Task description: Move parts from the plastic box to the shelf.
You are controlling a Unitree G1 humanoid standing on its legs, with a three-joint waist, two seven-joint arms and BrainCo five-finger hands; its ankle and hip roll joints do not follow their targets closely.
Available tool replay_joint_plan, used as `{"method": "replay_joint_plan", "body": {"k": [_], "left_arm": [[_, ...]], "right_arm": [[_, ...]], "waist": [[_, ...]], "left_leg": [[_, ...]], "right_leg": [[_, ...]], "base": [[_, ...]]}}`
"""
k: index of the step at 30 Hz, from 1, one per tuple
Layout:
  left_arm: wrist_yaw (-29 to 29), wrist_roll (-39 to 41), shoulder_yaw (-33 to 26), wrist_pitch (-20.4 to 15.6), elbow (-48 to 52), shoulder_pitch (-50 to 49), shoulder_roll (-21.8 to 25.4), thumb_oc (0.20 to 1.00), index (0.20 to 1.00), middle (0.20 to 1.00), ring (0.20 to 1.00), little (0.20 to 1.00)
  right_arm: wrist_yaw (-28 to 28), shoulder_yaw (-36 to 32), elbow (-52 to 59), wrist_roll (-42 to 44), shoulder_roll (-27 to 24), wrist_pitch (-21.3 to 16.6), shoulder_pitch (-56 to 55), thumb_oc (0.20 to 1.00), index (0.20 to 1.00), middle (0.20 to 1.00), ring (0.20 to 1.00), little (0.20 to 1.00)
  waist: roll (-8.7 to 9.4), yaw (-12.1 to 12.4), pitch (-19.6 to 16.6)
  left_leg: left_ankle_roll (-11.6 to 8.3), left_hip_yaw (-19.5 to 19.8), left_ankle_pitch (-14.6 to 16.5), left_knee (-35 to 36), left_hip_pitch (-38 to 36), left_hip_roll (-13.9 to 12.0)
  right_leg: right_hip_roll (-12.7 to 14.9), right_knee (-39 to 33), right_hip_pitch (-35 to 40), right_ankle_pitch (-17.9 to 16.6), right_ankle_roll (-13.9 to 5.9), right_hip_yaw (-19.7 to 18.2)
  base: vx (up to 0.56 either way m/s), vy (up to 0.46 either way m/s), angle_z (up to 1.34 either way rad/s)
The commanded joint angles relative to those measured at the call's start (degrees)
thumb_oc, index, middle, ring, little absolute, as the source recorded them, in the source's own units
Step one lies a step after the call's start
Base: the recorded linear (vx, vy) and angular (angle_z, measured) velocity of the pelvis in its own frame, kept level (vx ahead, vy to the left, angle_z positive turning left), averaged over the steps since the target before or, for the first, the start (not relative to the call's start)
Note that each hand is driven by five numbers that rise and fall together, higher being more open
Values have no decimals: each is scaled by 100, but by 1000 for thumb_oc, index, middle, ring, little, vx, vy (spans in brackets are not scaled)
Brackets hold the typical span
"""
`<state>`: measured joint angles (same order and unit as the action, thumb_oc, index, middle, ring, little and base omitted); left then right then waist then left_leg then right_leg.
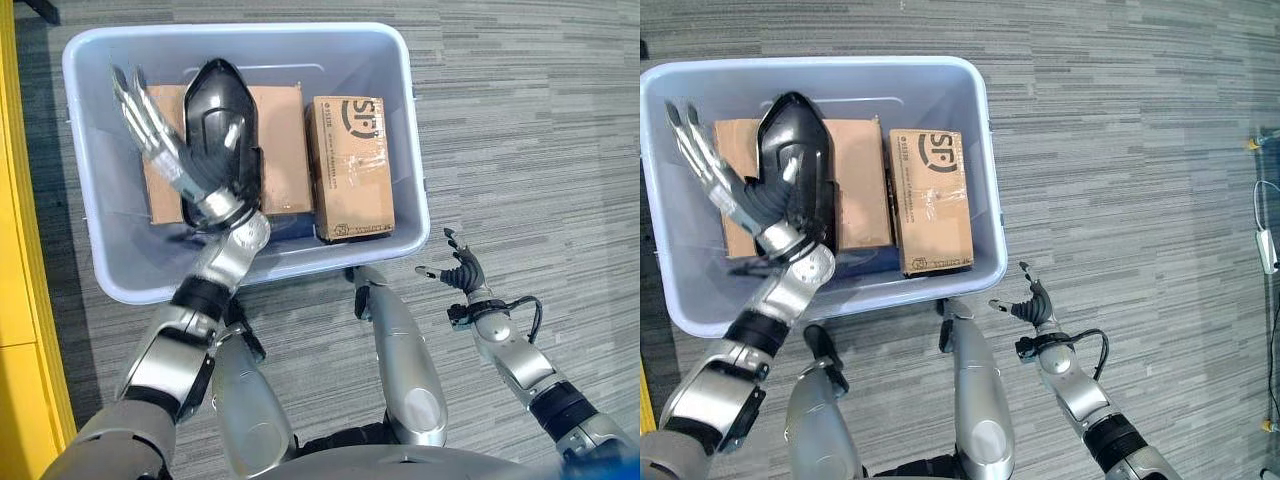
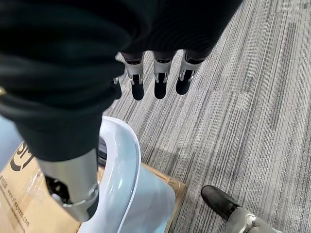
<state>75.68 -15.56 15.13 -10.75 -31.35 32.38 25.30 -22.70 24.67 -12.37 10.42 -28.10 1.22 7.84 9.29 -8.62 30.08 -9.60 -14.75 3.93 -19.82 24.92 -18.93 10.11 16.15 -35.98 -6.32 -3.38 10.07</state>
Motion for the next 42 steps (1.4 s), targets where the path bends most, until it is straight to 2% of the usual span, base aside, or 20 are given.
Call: {"method": "replay_joint_plan", "body": {"k": [1, 2, 3, 8, 13, 15, 21, 22, 23, 27, 29, 34, 35, 39, 42], "left_arm": [[-510, 565, -262, -35, 29, 32, -15, 1000, 1000, 1000, 1000, 1000], [-1147, 1134, -271, -83, -69, -127, -71, 1000, 1000, 1000, 1000, 1000], [-1356, 1375, -285, -28, -133, -198, -141, 1000, 1000, 1000, 1000, 1000], [-1454, 1278, -190, 405, -465, -281, -226, 1000, 1000, 1000, 1000, 1000], [-1492, 1728, -273, 434, -818, -183, -271, 1000, 1000, 1000, 1000, 1000], [-1496, 1600, -306, 716, -983, -2, -141, 1000, 1000, 1000, 1000, 1000], [-1658, 1539, -271, 945, -1346, 466, 180, 1000, 1000, 1000, 1000, 1000], [-1718, 1516, -246, 1098, -1483, 657, 268, 1000, 1000, 1000, 1000, 1000], [-1794, 1520, -234, 1069, -1555, 748, 309, 1000, 1000, 1000, 1000, 1000], [-1924, 1728, -231, 1189, -1801, 1011, 399, 1000, 1000, 1000, 1000, 1000], [-2138, 2081, -244, 1307, -1975, 1157, 424, 1000, 1000, 1000, 1000, 1000], [-2701, 2257, -212, 1439, -2310, 1392, 375, 1000, 1000, 1000, 1000, 1000], [-2846, 2376, -159, 1584, -2383, 1420, 347, 1000, 1000, 1000, 1000, 1000], [-2824, 3323, -184, 1659, -2617, 1416, 184, 1000, 1000, 1000, 1000, 1000], [-2909, 3182, -229, 1766, -2772, 1426, 103, 1000, 1000, 1000, 1000, 1000]], "right_arm": [[-33, -310, 282, -255, -123, -107, -179, 1000, 1000, 1000, 1000, 1000], [-21, -339, 247, -270, -149, -88, -149, 1000, 1000, 1000, 1000, 1000], [-5, -348, 238, -294, -162, -82, -137, 1000, 1000, 1000, 1000, 1000], [83, -363, 201, -289, -210, 16, -15, 1000, 1000, 1000, 1000, 1000], [126, -301, 124, -308, -276, 124, 160, 1000, 1000, 1000, 1000, 1000], [168, -275, 81, -295, -297, 210, 285, 1000, 1000, 1000, 1000, 1000], [267, -173, 30, -283, -384, 366, 522, 1000, 1000, 1000, 1000, 1000], [275, -129, -35, -274, -409, 402, 634, 1000, 1000, 1000, 1000, 1000], [280, -114, -50, -275, -414, 418, 668, 1000, 1000, 1000, 1000, 1000], [307, -76, -123, -272, -429, 452, 780, 1000, 1000, 1000, 1000, 1000], [266, -28, -187, -248, -412, 463, 852, 1000, 1000, 1000, 1000, 1000], [244, 45, -311, -249, -356, 510, 1025, 1000, 1000, 1000, 1000, 1000], [252, 36, -362, -265, -351, 470, 1049, 1000, 1000, 1000, 1000, 1000], [242, 43, -393, -253, -304, 525, 1123, 1000, 1000, 1000, 1000, 1000], [147, 108, -461, -229, -220, 531, 1191, 1000, 1000, 1000, 1000, 1000]], "waist": [[-10, 42, -29], [-38, 75, -29], [-49, 91, -29], [-39, 110, -29], [10, 86, -29], [49, 66, -29], [104, -17, -29], [107, -55, -29], [115, -70, -29], [135, -137, -29], [147, -162, -29], [161, -207, -29], [153, -214, -29], [153, -216, -29], [173, -202, -29]], "left_leg": [[87, -51, -229, -460, 623, 8], [98, -38, -256, -435, 645, 32], [102, -32, -269, -420, 651, 46], [111, -19, -294, -424, 707, 70], [105, -13, -303, -485, 780, 77], [105, -12, -292, -557, 847, 74], [104, -27, -243, -730, 1002, 46], [108, -41, -220, -802, 1061, 39], [110, -42, -205, -837, 1096, 31], [124, -53, -158, -947, 1219, 9], [131, -50, -126, -1013, 1320, -1], [147, -33, -94, -1091, 1507, 5], [148, -22, -112, -1099, 1553, 8], [165, 29, -98, -1134, 1669, 42], [173, 53, -83, -1171, 1725, 47]], "right_leg": [[50, 77, 516, 594, -397, 140], [73, 80, 486, 583, -400, 152], [82, 80, 476, 579, -405, 162], [97, 120, 414, 563, -417, 165], [109, 150, 351, 549, -412, 135], [114, 207, 289, 545, -409, 123], [113, 317, 141, 556, -387, 77], [107, 355, 82, 561, -372, 57], [106, 372, 54, 565, -366, 54], [93, 430, -66, 578, -345, 17], [86, 455, -158, 579, -340, 10], [66, 488, -339, 569, -326, -13], [64, 500, -385, 555, -323, -14], [45, 571, -498, 573, -318, -22], [37, 572, -526, 568, -314, -9]], "base": [[-31, 94, 8], [-38, 104, 6], [-33, 90, 6], [-16, 60, 3], [0, 76, -1], [11, 72, 2], [17, 52, -3], [8, 71, -4], [6, 58, -5], [6, 32, -3], [0, 8, -2], [-5, 7, -3], [0, 0, 0], [2, -4, 1], [-1, -31, 5]]}}
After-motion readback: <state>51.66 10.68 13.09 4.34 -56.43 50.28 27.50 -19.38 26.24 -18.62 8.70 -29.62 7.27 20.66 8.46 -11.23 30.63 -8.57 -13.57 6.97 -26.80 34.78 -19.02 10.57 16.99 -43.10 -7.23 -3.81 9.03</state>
